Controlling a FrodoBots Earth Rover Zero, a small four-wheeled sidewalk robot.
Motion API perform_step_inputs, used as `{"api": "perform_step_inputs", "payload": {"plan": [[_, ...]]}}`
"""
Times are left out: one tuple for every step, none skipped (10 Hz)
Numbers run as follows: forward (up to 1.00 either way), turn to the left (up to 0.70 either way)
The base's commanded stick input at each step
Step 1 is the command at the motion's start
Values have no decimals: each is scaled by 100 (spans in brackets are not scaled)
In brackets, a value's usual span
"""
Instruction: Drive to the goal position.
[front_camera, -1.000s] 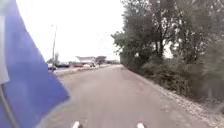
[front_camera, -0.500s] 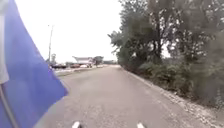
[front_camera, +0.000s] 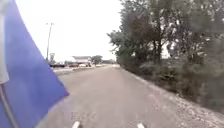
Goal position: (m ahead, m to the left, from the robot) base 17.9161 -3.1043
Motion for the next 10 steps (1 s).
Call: {"api": "perform_step_inputs", "payload": {"plan": [[60, 0], [60, 0], [60, 0], [60, 0], [60, 0], [60, 0], [60, 0], [60, 0], [60, 0], [60, 0]]}}
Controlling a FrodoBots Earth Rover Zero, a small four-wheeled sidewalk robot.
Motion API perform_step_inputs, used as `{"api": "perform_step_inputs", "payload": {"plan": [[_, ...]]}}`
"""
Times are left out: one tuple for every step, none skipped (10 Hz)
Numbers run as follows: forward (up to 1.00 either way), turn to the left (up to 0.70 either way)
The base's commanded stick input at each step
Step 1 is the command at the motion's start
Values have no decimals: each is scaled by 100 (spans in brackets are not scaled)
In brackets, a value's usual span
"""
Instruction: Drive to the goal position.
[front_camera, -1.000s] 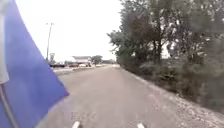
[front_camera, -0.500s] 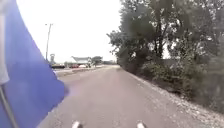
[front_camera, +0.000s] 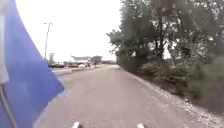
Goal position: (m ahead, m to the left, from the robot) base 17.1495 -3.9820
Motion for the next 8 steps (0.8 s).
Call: {"api": "perform_step_inputs", "payload": {"plan": [[60, 0], [60, 0], [60, 0], [60, 0], [60, 0], [60, 0], [60, 0], [60, 0]]}}
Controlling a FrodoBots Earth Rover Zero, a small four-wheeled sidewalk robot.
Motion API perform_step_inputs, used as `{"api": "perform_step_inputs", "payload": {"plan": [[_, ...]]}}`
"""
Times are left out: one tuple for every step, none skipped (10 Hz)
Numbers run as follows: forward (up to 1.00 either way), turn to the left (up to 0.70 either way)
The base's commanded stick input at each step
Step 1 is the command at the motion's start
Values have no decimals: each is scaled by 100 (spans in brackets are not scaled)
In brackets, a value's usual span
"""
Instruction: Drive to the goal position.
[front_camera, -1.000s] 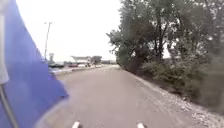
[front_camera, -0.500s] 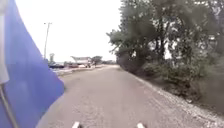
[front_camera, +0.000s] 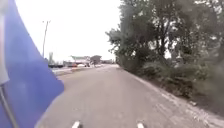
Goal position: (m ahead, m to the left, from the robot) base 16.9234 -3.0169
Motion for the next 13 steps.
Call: {"api": "perform_step_inputs", "payload": {"plan": [[60, 0], [60, 0], [60, 0], [60, 0], [60, 0], [60, 0], [60, 0], [60, 4], [60, 15], [60, 10], [60, 0], [60, 0], [60, 0]]}}
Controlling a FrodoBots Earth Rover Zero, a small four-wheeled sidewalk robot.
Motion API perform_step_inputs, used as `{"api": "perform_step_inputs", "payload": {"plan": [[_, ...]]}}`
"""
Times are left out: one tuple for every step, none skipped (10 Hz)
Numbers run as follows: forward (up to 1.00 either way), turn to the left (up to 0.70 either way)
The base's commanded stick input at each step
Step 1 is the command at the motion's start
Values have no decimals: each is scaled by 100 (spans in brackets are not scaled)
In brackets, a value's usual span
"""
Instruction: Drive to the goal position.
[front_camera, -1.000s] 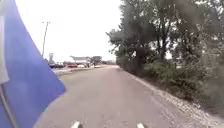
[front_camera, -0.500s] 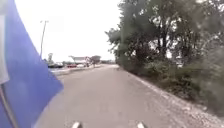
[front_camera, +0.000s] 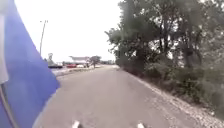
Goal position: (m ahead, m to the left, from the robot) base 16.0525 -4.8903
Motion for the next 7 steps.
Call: {"api": "perform_step_inputs", "payload": {"plan": [[60, 0], [60, 0], [60, 0], [60, 0], [60, 0], [60, 0], [60, 0]]}}
